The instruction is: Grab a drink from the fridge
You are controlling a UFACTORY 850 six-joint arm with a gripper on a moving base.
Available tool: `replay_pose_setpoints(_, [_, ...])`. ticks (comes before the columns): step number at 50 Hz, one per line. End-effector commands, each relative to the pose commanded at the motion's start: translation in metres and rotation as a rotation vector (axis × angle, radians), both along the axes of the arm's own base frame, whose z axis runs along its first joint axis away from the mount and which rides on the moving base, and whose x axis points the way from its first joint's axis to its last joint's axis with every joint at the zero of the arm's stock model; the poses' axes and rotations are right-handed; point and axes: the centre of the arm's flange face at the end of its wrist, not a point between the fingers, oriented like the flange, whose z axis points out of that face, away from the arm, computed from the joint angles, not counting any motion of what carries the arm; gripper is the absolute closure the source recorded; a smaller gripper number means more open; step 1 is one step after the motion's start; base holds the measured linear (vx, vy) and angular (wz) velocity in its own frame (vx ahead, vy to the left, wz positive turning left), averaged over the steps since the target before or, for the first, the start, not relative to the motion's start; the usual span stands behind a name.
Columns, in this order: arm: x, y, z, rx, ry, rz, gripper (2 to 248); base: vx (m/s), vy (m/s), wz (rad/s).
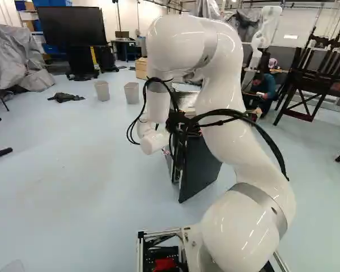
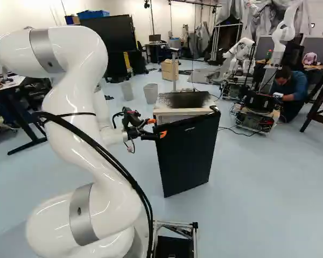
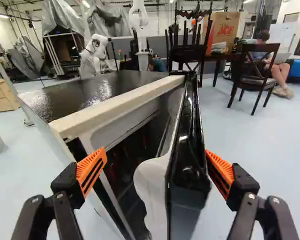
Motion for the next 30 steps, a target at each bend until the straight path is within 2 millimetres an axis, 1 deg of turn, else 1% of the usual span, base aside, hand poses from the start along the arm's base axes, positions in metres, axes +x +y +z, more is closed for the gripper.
replay_pose_setpoints(30, [-0.045,-0.018,0.002,-0.029,0.058,0.010,3,0.000,0.000,0.000])
